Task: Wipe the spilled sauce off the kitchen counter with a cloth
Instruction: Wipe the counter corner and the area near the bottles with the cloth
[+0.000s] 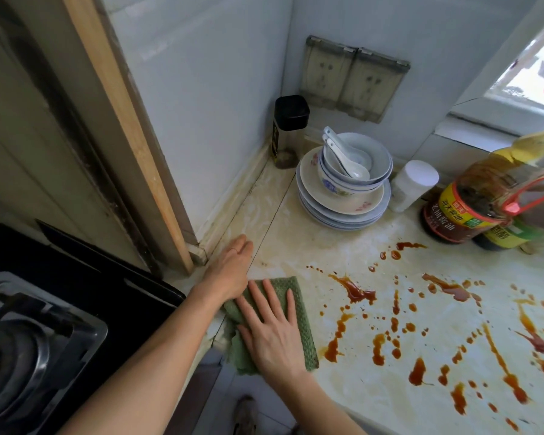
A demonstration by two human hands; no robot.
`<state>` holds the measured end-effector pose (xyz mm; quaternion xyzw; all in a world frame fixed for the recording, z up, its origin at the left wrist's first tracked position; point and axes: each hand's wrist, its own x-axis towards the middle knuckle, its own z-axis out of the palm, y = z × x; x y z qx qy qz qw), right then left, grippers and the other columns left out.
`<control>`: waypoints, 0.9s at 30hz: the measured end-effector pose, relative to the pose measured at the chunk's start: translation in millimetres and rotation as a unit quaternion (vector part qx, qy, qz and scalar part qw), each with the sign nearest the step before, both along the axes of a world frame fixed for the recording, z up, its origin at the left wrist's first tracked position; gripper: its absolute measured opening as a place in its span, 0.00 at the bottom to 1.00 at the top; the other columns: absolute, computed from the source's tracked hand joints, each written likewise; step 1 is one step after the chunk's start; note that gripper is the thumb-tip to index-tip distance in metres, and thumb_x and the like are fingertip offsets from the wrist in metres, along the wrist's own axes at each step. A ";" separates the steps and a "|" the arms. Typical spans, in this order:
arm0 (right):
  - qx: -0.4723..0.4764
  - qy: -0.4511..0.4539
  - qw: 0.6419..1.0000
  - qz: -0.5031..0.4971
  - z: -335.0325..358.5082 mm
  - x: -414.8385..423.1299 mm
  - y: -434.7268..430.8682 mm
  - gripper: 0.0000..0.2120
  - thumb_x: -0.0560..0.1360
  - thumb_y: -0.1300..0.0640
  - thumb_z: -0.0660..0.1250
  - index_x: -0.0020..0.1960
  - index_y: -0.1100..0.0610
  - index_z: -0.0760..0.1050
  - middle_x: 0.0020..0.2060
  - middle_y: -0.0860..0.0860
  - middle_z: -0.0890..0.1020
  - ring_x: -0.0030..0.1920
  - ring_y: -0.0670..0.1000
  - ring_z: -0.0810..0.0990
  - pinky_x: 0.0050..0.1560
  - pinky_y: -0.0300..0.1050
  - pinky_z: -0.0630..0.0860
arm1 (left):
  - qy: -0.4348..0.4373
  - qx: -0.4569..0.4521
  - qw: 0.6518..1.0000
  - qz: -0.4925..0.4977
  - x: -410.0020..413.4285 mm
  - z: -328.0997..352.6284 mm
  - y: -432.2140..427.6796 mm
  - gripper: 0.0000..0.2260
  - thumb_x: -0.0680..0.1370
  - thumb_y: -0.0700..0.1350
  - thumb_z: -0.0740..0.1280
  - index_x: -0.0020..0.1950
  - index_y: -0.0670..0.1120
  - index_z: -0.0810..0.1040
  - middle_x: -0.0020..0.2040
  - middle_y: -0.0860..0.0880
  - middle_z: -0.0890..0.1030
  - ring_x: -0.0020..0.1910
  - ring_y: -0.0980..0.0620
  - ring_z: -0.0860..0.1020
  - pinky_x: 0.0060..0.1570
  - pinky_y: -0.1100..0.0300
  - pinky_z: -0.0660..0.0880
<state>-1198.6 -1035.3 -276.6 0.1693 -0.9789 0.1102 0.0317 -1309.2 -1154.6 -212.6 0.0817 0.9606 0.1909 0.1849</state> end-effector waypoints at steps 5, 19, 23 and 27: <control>-0.037 0.006 0.998 -0.042 -4.3 -19.9 42.1 0.22 0.81 0.46 0.54 0.74 0.46 0.65 0.75 0.49 0.66 0.77 0.52 0.58 0.72 0.63 0.56 | 0.009 0.005 1.000 -0.017 -2.7 -4.0 -4.9 0.32 0.74 0.28 0.53 0.77 0.44 0.51 0.78 0.48 0.46 0.76 0.50 0.48 0.73 0.59 0.51; 0.007 -0.021 0.996 -0.088 0.2 -55.2 44.4 0.24 0.81 0.48 0.50 0.77 0.45 0.61 0.76 0.48 0.63 0.77 0.59 0.54 0.71 0.71 0.55 | -0.008 0.024 1.000 -0.007 -5.5 -7.8 -6.8 0.33 0.74 0.28 0.52 0.77 0.46 0.52 0.78 0.50 0.45 0.76 0.52 0.47 0.74 0.59 0.49; -0.043 -0.021 0.984 -0.169 -1.6 -53.5 42.5 0.26 0.79 0.54 0.51 0.76 0.50 0.63 0.76 0.51 0.64 0.77 0.58 0.54 0.71 0.70 0.57 | -0.010 0.025 1.000 0.002 -1.4 -3.1 -3.6 0.34 0.74 0.27 0.51 0.77 0.45 0.50 0.78 0.51 0.44 0.76 0.52 0.45 0.74 0.59 0.47; -0.021 -0.003 0.996 -0.091 -2.9 -25.9 20.5 0.26 0.78 0.53 0.56 0.76 0.47 0.63 0.75 0.48 0.65 0.77 0.59 0.57 0.72 0.65 0.53 | -0.002 0.016 1.000 0.003 -2.8 -1.6 -1.1 0.31 0.75 0.29 0.52 0.77 0.45 0.50 0.78 0.50 0.44 0.76 0.51 0.45 0.74 0.59 0.48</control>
